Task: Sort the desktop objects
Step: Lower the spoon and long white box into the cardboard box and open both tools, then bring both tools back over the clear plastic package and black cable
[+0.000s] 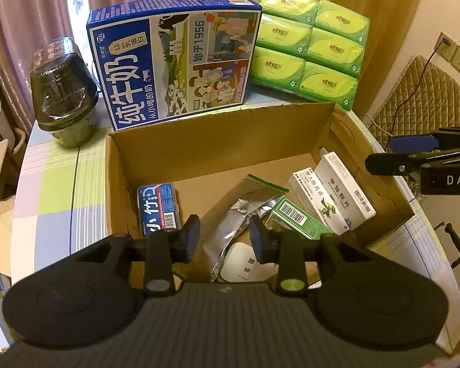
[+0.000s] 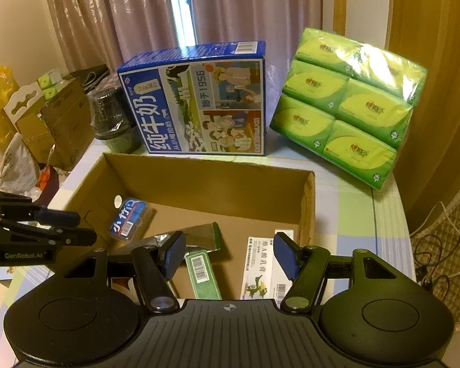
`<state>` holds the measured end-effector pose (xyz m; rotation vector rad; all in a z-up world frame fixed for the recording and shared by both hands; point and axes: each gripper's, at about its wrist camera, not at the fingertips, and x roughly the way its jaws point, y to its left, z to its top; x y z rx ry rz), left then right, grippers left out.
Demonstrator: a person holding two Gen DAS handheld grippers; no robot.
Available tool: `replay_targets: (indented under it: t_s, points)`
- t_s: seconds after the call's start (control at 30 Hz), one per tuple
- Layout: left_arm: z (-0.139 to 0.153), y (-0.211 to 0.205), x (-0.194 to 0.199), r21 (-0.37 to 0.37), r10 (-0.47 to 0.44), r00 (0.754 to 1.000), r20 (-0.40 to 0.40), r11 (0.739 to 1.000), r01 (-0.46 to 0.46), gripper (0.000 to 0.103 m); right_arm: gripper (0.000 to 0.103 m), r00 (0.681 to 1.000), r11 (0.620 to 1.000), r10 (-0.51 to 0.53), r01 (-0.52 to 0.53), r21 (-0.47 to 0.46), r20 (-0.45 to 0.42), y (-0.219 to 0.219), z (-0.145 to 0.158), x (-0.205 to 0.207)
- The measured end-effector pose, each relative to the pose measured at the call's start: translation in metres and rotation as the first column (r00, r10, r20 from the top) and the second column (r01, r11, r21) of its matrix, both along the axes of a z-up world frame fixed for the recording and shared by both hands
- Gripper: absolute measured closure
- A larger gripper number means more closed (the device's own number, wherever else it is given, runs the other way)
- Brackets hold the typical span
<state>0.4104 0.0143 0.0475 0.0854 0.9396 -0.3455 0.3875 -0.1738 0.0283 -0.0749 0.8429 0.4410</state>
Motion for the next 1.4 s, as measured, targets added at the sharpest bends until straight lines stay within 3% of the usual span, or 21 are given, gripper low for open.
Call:
replay_targets:
  t_s: [0.33, 0.47, 0.73, 1.0, 1.4]
  points:
    - [0.021, 0.003, -0.021, 0.009, -0.001, 1.000, 0.024, 1.000, 0.001, 0.069, 0.042, 1.000, 1.000, 0.024, -0.024, -0.015, 0.001, -0.004, 0.011, -0.031]
    - [0.028, 0.005, -0.037, 0.006, 0.007, 0.999, 0.034, 1.000, -0.008, 0.062, 0.041, 1.000, 0.999, 0.028, -0.028, -0.015, 0.008, -0.006, 0.018, -0.045]
    - [0.037, 0.012, -0.075, -0.008, 0.015, 0.999, 0.038, 1.000, -0.015, 0.055, 0.022, 0.998, 0.998, 0.057, -0.056, -0.014, 0.032, -0.006, 0.033, -0.081]
    - [0.041, 0.016, -0.122, 0.015, -0.007, 0.999, 0.033, 1.000, 0.006, 0.034, 0.008, 0.993, 0.993, 0.102, -0.098, -0.071, 0.058, -0.005, 0.036, -0.118]
    - [0.045, 0.025, -0.173, 0.042, -0.010, 0.998, 0.057, 0.999, 0.007, 0.010, 0.002, 0.986, 0.984, 0.147, -0.138, -0.115, 0.077, -0.009, 0.041, -0.165]
